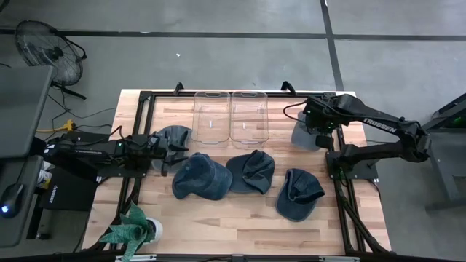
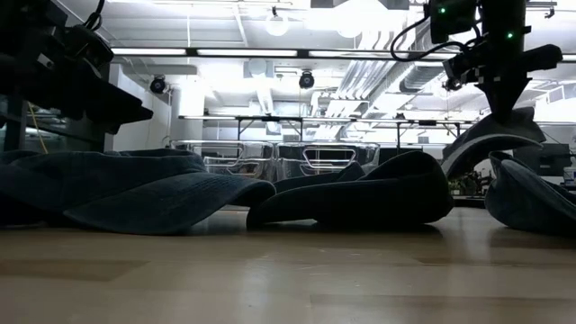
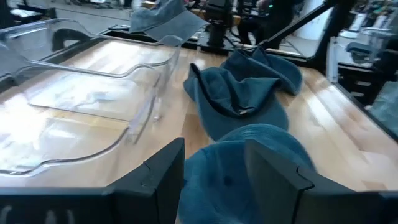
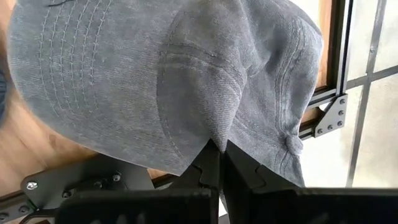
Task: Pick & Place hat
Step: Put the right gray cap into the right transparent bin
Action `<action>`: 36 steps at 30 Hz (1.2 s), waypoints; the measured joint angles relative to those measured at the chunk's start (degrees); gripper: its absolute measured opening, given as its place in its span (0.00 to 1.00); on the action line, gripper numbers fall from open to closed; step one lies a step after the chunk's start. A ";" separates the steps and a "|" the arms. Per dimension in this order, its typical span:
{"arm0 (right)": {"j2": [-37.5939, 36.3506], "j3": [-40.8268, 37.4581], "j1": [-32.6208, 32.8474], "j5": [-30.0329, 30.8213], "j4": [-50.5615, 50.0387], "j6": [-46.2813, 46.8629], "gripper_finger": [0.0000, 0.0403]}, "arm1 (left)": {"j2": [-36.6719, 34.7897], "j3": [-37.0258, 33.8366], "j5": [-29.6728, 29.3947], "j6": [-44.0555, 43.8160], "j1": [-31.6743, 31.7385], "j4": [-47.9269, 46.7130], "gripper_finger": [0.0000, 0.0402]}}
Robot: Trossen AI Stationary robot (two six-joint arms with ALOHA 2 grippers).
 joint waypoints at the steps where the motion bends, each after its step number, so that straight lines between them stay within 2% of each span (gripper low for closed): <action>1: 0.00 0.00 0.00 0.17 -0.02 0.00 0.00 | 0.02 0.00 -0.27 0.10 0.00 -0.04 0.41; 6: 0.04 0.43 0.00 0.28 -0.36 0.00 0.00 | 0.02 0.00 -1.58 0.13 0.00 0.54 0.41; 12: 0.04 6.79 0.27 0.33 -0.22 -0.07 0.00 | -0.01 0.02 -3.94 3.25 0.00 7.21 0.41; 20: 0.13 14.32 5.17 2.66 3.30 1.80 0.00 | -0.01 0.02 -7.99 3.41 0.00 9.49 0.41; 27: 0.84 15.41 9.87 4.88 11.59 3.66 0.00 | -0.01 0.04 -8.40 3.17 0.00 9.54 0.41; 36: 8.04 15.41 15.18 17.12 25.57 -2.79 0.00 | -0.01 0.09 -8.58 3.16 0.00 9.51 0.41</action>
